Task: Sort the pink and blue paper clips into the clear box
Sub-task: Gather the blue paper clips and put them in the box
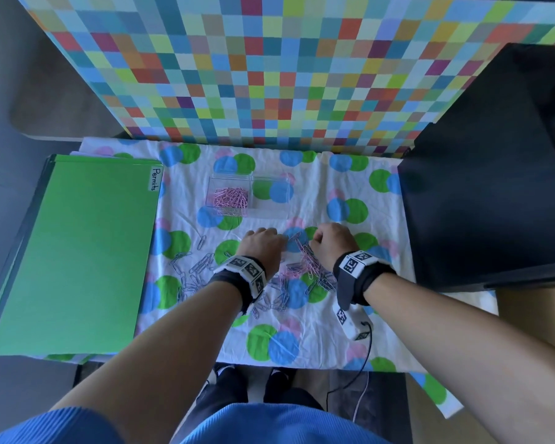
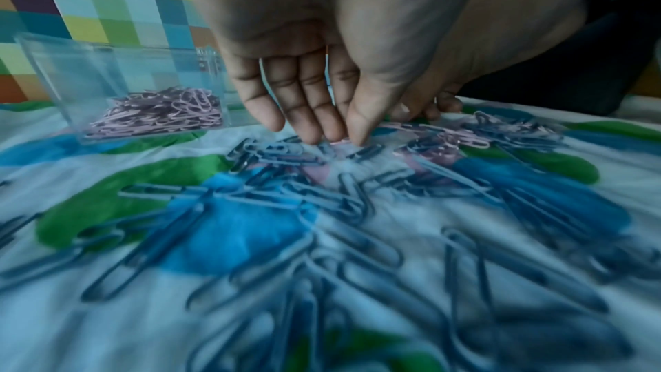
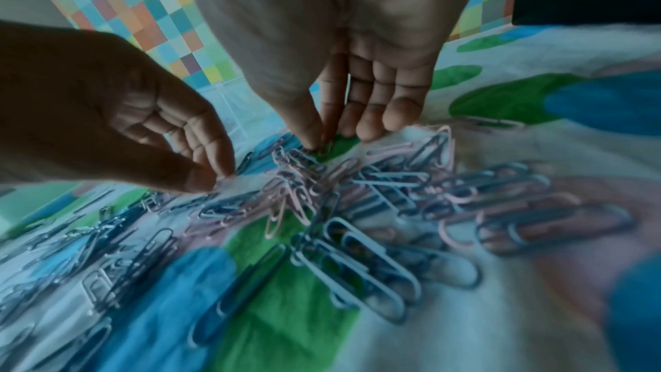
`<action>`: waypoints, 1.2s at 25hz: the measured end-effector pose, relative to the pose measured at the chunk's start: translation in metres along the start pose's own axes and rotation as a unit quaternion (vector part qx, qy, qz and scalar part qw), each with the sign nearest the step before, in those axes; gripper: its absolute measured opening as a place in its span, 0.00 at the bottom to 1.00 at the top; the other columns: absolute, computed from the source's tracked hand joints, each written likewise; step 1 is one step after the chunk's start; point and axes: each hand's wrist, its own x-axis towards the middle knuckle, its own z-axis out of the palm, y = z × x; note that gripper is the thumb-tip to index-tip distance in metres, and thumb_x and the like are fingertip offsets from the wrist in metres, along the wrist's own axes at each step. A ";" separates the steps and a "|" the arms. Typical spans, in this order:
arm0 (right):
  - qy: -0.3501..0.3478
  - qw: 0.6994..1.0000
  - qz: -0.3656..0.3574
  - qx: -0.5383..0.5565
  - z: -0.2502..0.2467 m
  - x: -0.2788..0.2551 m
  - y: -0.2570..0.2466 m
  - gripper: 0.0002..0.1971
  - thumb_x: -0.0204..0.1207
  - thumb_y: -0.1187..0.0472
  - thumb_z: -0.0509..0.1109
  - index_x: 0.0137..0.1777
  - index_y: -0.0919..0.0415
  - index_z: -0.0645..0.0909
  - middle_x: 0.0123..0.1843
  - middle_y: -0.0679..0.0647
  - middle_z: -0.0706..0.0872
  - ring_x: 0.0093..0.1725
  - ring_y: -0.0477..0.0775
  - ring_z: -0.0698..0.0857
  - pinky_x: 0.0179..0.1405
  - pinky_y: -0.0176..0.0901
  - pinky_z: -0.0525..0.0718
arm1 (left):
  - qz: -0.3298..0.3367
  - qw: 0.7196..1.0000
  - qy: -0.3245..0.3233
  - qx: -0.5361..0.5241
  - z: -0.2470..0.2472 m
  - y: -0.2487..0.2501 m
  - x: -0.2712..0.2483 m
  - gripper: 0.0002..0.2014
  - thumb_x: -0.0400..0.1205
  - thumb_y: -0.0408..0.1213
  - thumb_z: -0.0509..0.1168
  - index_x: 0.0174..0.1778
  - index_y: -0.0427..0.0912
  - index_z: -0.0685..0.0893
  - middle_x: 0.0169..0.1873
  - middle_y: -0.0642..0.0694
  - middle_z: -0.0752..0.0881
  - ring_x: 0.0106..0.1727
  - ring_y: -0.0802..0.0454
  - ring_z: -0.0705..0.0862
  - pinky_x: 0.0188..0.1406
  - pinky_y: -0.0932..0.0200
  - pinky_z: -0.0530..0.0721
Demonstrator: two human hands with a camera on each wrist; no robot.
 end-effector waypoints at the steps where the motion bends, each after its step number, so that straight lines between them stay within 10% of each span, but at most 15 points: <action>1: -0.012 1.000 0.010 -0.006 0.000 0.001 -0.001 0.08 0.75 0.63 0.68 0.37 0.66 0.83 0.40 0.59 0.87 0.40 0.58 0.85 0.39 0.45 0.84 | -0.007 1.000 -0.001 -0.002 0.003 -0.001 -0.002 0.10 0.81 0.32 0.61 0.55 0.45 0.83 0.51 0.46 0.83 0.56 0.45 0.81 0.57 0.50 0.79; 8: -0.044 0.998 0.032 0.019 -0.011 -0.002 0.004 0.10 0.72 0.74 0.67 0.49 0.61 0.79 0.48 0.58 0.85 0.46 0.57 0.85 0.46 0.44 0.84 | -0.019 1.000 -0.009 -0.023 0.006 -0.004 -0.008 0.09 0.79 0.28 0.59 0.54 0.40 0.77 0.50 0.43 0.80 0.52 0.44 0.81 0.48 0.52 0.79; 14: -0.038 0.999 -0.008 0.004 -0.017 -0.008 0.006 0.12 0.74 0.73 0.66 0.56 0.64 0.81 0.54 0.58 0.85 0.52 0.58 0.84 0.51 0.42 0.82 | -0.101 0.964 -0.009 -0.247 -0.010 0.000 0.003 0.17 0.80 0.28 0.56 0.60 0.46 0.82 0.52 0.44 0.84 0.50 0.47 0.82 0.48 0.59 0.78; 17: 0.006 0.981 0.078 0.178 -0.028 -0.005 0.015 0.09 0.78 0.67 0.62 0.45 0.62 0.85 0.36 0.55 0.85 0.34 0.51 0.83 0.34 0.38 0.78 | -0.177 0.902 0.028 -0.392 -0.019 0.002 0.012 0.13 0.77 0.31 0.58 0.42 0.46 0.88 0.38 0.45 0.87 0.40 0.47 0.84 0.40 0.61 0.79; 20: 0.045 0.899 0.194 0.390 -0.043 0.000 0.034 0.14 0.74 0.70 0.57 0.30 0.63 0.79 0.22 0.54 0.74 0.19 0.51 0.69 0.15 0.33 0.65 | -0.211 0.853 0.030 -0.476 -0.023 0.001 0.021 0.11 0.77 0.31 0.59 0.31 0.42 0.82 0.30 0.44 0.83 0.32 0.47 0.80 0.34 0.60 0.77; 23: 0.036 0.926 0.203 0.317 -0.049 -0.003 0.052 0.09 0.68 0.62 0.61 0.29 0.61 0.77 0.23 0.51 0.74 0.25 0.53 0.69 0.23 0.39 0.66 | -0.188 0.885 0.008 -0.426 -0.022 0.003 0.033 0.09 0.76 0.36 0.57 0.31 0.41 0.77 0.34 0.43 0.80 0.38 0.45 0.76 0.37 0.56 0.75; 26: -0.004 0.990 0.088 0.107 -0.045 -0.019 0.057 0.03 0.71 0.64 0.67 0.40 0.56 0.80 0.32 0.46 0.80 0.31 0.49 0.78 0.32 0.40 0.72 | -0.147 0.940 0.016 -0.308 -0.017 0.013 0.036 0.07 0.77 0.40 0.60 0.39 0.42 0.80 0.37 0.44 0.82 0.40 0.45 0.77 0.38 0.58 0.74; 30: -0.028 0.998 -0.054 -0.018 -0.033 -0.028 0.069 0.09 0.72 0.67 0.70 0.51 0.56 0.84 0.48 0.51 0.83 0.45 0.54 0.84 0.49 0.42 0.80 | -0.053 0.991 -0.014 -0.122 -0.002 0.014 0.035 0.11 0.81 0.40 0.64 0.59 0.45 0.80 0.55 0.42 0.80 0.55 0.41 0.82 0.53 0.49 0.80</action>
